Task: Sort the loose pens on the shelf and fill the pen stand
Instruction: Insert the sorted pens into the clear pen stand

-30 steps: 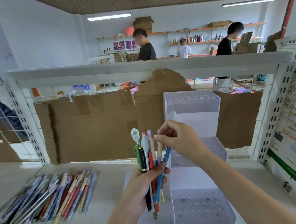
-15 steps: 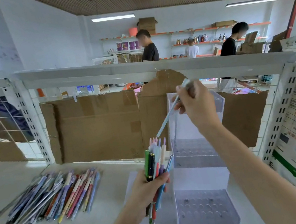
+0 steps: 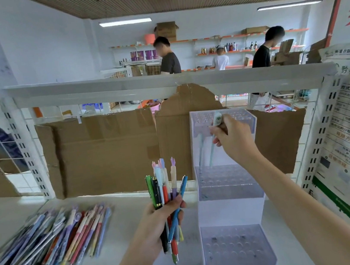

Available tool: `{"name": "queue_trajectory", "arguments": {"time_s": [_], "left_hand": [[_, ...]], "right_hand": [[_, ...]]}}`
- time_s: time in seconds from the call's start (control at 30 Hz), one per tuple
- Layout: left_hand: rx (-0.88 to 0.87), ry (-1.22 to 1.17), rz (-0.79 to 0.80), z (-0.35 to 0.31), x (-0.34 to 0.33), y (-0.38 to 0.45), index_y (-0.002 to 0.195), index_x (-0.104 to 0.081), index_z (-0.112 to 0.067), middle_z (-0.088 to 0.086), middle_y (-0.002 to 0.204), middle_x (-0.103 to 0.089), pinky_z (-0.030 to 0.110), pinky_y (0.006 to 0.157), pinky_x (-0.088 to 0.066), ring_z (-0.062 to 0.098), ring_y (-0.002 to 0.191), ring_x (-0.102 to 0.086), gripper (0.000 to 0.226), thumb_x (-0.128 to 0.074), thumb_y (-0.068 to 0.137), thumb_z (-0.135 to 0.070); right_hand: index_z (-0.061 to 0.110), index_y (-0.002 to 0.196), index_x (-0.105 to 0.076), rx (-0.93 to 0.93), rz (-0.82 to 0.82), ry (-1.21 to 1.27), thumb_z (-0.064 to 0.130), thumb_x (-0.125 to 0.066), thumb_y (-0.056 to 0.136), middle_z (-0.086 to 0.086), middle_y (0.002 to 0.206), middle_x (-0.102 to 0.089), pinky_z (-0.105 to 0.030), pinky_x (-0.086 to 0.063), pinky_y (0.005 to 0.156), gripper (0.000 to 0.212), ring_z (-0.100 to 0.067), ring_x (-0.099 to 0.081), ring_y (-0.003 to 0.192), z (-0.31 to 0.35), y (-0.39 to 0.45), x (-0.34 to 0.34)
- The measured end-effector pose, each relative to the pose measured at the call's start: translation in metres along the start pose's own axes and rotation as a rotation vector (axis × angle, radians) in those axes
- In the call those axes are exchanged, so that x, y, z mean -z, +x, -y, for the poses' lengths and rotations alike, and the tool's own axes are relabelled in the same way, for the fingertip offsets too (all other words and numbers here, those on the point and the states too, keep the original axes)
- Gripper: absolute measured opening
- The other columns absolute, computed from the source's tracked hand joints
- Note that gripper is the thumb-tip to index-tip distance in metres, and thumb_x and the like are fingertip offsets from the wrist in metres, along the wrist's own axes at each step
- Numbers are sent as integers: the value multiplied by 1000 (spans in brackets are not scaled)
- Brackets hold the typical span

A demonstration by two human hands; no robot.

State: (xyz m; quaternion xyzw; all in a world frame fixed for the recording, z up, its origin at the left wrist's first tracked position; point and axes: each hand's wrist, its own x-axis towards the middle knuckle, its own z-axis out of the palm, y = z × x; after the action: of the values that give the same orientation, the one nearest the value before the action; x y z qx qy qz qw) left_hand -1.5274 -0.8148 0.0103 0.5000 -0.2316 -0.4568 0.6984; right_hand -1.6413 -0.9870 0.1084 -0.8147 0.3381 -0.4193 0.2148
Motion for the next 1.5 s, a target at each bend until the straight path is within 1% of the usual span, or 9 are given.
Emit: {"name": "queue_trajectory", "arguments": {"time_s": [0.13,0.27,0.4,0.67,0.9,1.0,1.13,1.27,1.5], "left_hand": [[3,17,3,2,-1,0,94,-61,0,10,71,-63,25,50,-46,16,52,-52,14,-63,82,-7],[12,12,7,1,-2,0,96,-61,0,10,72,-63,25,51,-46,16,52,-52,15,-63,82,-7],[11,12,17,0,-3,0,98,-61,0,9,70,-63,25,50,-45,17,52,-52,19,-64,81,-8],[4,4,26,0,-6,-1,96,-61,0,8,68,-62,24,48,-45,16,51,-52,15,-62,82,-7],[17,16,34,2,-8,-1,96,-60,1,8,69,-62,25,49,-47,16,53,-52,14,-62,83,-6],[20,22,42,2,-8,-1,95,-60,1,9,70,-63,26,50,-47,17,54,-53,19,-64,79,-9],[24,2,35,3,-8,0,98,-61,1,10,70,-63,26,52,-47,17,55,-53,18,-63,81,-7],[25,1,27,3,-7,2,98,-62,0,10,70,-63,26,53,-47,16,55,-54,20,-64,80,-8],[27,0,32,6,-10,3,100,-62,0,10,72,-63,25,53,-47,16,56,-53,32,-68,72,-13]], "right_hand": [[2,98,-60,4,36,87,15,-57,93,-3,84,-68,-25,-48,69,14,-3,-60,65,0,1,1],[9,96,-57,-24,70,236,16,-61,91,1,86,-70,-15,-45,62,10,0,-62,61,1,-3,-2],[12,96,-55,-81,43,375,13,-55,94,1,88,-71,-16,-46,57,2,1,-60,58,-2,-6,-5],[12,100,-54,-128,85,193,17,-51,96,0,91,-67,-12,-47,53,7,-4,-64,66,-17,-14,-11],[10,98,-67,-98,43,-75,26,-55,94,-1,81,-67,-40,-57,71,21,-18,-66,70,-19,-20,-23],[11,97,-70,-113,78,-149,29,-58,91,-2,83,-70,-36,-54,66,22,-20,-63,74,-21,-23,-30],[12,95,-68,-124,115,-161,29,-63,89,2,83,-65,-22,-37,57,19,-14,-57,72,-24,-30,-40],[8,96,-65,-171,90,-59,22,-66,87,-1,87,-64,-26,-45,69,17,-15,-57,78,-24,-29,-40],[5,95,-64,-139,110,-132,16,-60,91,-5,85,-63,-29,-47,70,12,-19,-56,77,-25,-30,-41]]}}
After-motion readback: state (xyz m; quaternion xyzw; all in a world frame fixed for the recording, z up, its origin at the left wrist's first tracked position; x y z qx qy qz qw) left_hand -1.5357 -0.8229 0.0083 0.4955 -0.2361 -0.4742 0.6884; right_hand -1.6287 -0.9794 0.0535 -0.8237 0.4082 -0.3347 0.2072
